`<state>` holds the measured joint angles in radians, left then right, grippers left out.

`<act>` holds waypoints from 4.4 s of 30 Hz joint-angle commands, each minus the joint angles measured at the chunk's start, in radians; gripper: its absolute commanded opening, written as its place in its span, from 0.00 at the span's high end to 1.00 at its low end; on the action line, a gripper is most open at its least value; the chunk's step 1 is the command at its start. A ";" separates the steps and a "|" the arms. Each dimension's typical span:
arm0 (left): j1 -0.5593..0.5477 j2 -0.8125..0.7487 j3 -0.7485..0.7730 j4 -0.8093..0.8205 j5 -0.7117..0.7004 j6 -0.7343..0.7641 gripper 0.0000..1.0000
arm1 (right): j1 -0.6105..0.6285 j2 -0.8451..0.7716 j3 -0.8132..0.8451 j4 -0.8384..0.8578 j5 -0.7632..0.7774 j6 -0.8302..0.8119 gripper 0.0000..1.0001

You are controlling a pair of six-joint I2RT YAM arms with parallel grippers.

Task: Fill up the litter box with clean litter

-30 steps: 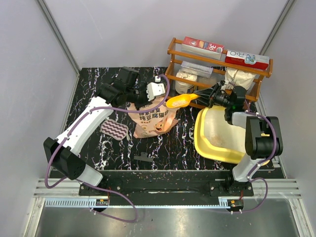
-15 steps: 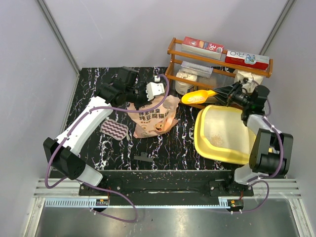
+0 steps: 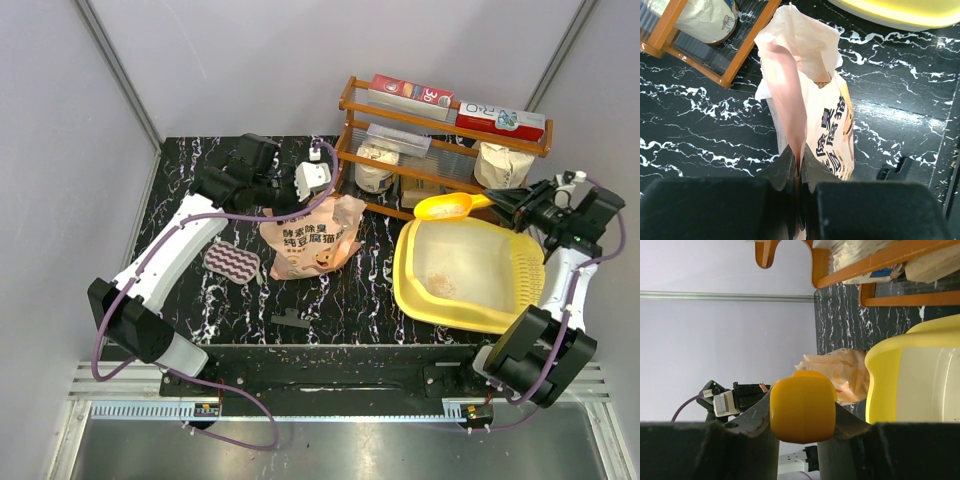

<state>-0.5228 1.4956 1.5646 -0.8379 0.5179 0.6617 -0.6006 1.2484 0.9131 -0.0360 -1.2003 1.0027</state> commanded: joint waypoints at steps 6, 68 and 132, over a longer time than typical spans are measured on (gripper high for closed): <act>0.001 -0.095 0.022 0.233 0.186 -0.063 0.94 | -0.119 0.006 0.224 -0.689 0.010 -0.647 1.00; -0.002 -0.095 -0.052 0.303 0.165 -0.120 0.92 | 0.777 0.321 0.905 -0.507 0.392 -0.671 1.00; -0.017 -0.040 0.011 0.364 -0.059 -0.185 0.93 | 0.980 0.490 0.311 0.222 0.486 0.008 1.00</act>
<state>-0.5297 1.5078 1.4796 -0.5968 0.4473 0.4549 0.4042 1.7626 1.2484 0.0402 -0.5873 0.8608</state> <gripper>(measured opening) 0.078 0.345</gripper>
